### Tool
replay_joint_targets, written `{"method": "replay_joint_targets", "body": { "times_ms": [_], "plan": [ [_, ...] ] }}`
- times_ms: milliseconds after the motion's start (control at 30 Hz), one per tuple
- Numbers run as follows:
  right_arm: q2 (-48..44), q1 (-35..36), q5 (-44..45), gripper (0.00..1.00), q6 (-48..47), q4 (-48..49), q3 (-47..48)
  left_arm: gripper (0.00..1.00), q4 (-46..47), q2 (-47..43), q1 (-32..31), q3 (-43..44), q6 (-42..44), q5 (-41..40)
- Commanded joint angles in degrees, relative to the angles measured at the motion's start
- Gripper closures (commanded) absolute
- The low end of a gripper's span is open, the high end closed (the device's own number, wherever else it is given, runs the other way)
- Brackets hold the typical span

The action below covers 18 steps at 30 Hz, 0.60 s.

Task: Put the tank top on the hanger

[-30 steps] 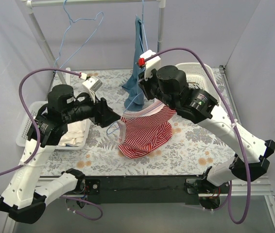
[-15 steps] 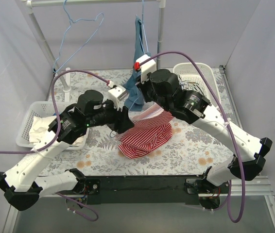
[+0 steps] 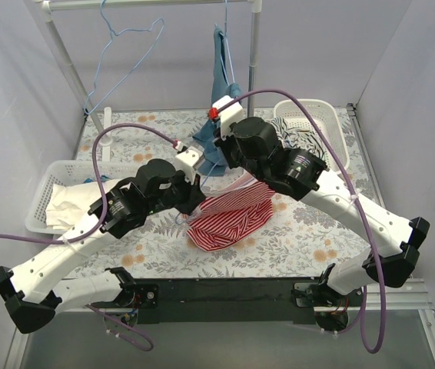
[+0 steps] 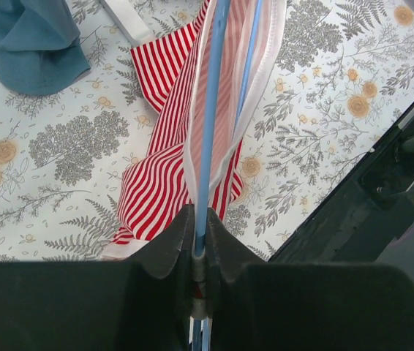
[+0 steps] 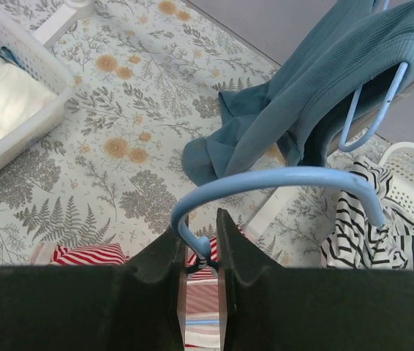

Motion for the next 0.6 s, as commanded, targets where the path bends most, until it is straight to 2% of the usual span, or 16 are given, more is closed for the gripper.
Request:
{"method": "replay_joint_targets", "body": {
  "times_ms": [0, 33, 67, 133, 167, 233, 267, 367, 467, 567],
  "plan": [
    [-3.6, 0.2, -0.3, 0.99, 0.2, 4.6, -1.0, 1.00, 3.8, -3.1, -0.3, -0.7, -0.6, -0.9],
    [-3.9, 0.1, -0.7, 0.93, 0.7, 4.6, -1.2, 1.00, 3.6, -3.2, -0.3, -0.7, -0.9, -0.7],
    [-4.7, 0.1, -1.2, 0.80, 0.9, 4.7, -1.6, 1.00, 3.2, -3.3, -0.4, -0.9, -0.9, 0.2],
    [-5.8, 0.2, -2.9, 0.68, 1.1, 5.7, -3.7, 1.00, 2.4, -3.6, -0.4, -1.7, -1.2, 0.2],
    [-6.9, 0.1, -3.1, 0.58, 1.2, 6.0, -4.6, 1.00, 2.4, -4.4, -0.4, -2.1, -1.3, 2.5],
    [-7.9, 0.1, -3.7, 0.51, 1.2, 6.6, -6.6, 1.00, 2.9, -5.8, -0.5, -3.6, -2.1, 2.9],
    [-8.7, 0.1, -3.9, 0.43, 1.2, 6.8, -7.4, 1.00, 3.1, -7.2, -0.4, -4.1, -2.3, 2.5],
    [-10.8, 0.1, -5.0, 0.28, 3.2, 7.6, -9.8, 1.00, 3.3, -9.0, -0.5, -5.7, -3.8, 1.6],
    [-13.2, 0.1, -7.4, 0.18, 4.5, 8.7, -12.2, 1.00, 2.4, -10.6, -0.5, -7.2, -6.0, -1.1],
    [-16.4, 0.1, -7.5, 0.15, 5.4, 10.0, -15.3, 1.00, 0.2, -12.2, -0.5, -7.5, -8.5, -2.7]
  ]
}}
